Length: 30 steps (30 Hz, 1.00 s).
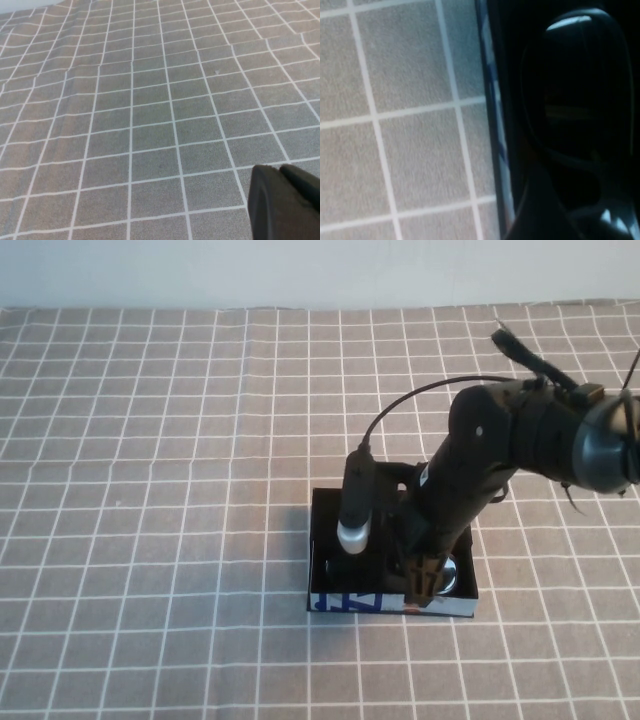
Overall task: Take glasses out of glasses case
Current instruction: Pick up the glasses from the glasses case
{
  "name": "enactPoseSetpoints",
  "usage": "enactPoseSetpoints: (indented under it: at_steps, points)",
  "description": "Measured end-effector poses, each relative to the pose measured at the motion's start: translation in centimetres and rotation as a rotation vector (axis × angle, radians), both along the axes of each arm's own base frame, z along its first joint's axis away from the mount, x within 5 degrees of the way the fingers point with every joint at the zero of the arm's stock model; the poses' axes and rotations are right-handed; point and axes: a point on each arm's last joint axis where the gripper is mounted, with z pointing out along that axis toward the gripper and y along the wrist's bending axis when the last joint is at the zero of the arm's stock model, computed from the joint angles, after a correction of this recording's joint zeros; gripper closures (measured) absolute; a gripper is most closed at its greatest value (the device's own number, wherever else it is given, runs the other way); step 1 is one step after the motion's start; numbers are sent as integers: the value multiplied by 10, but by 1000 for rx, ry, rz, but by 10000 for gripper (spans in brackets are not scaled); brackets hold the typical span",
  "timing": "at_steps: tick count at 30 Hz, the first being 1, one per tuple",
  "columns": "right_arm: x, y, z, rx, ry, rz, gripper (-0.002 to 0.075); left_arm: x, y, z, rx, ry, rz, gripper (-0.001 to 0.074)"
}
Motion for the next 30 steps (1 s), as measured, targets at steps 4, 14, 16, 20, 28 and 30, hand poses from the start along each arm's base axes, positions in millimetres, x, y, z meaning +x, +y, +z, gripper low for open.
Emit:
enactPoseSetpoints:
  at_steps: [4,14,16,20,28,30]
  points:
    - [1,4,-6,0,-4,2,361,0,0,0,0,0,0,739]
    - [4,5,-16,-6,1,-2,452,0,0,0,0,0,0,739]
    - [5,6,-15,-5,-8,-1,542,0,0,0,0,0,0,739]
    - [5,8,2,-2,2,10,669,0,0,0,0,0,0,739]
    - [3,5,76,29,73,-186,669,0,0,0,0,0,0,739]
    - [1,1,89,41,120,-297,669,0,0,0,0,0,0,739]
